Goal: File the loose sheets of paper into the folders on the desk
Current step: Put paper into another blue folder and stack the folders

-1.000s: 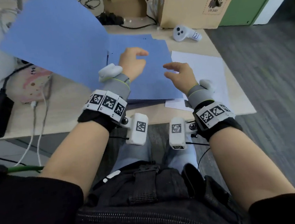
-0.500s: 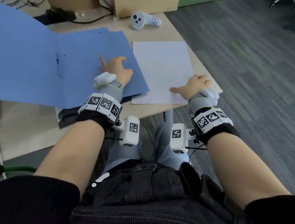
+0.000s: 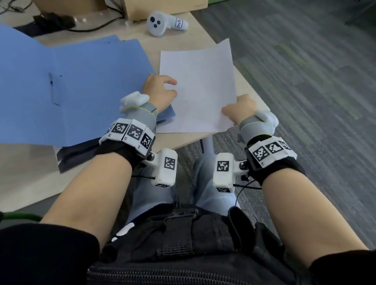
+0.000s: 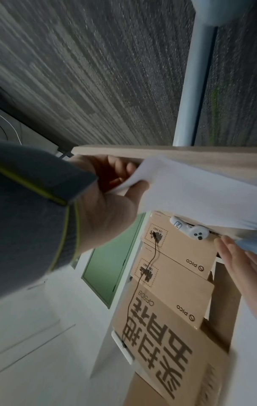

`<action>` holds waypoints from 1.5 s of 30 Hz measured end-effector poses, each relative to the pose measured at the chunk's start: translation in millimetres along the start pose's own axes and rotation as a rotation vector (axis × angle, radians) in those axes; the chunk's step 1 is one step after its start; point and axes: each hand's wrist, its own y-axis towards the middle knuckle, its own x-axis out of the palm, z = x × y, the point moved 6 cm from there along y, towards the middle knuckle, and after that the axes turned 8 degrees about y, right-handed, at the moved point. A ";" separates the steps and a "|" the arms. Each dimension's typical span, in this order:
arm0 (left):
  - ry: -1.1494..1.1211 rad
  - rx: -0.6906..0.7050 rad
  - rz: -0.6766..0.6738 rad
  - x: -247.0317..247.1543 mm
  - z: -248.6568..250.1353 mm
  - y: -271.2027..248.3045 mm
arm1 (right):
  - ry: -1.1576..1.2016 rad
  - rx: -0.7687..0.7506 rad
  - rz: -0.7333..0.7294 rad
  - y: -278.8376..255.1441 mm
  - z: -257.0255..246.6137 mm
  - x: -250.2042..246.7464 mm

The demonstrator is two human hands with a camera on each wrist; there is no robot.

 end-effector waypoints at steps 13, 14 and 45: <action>-0.548 0.003 0.090 -23.1 31.0 23.4 | 0.634 -0.424 0.161 0.4 -20.7 -44.1; -0.586 0.010 0.124 -27.6 28.8 26.8 | 0.672 -0.419 0.157 0.4 -20.4 -43.9; -0.712 0.161 0.219 -85.9 16.1 0.9 | 0.782 -0.351 0.147 -10.6 -80.2 -33.9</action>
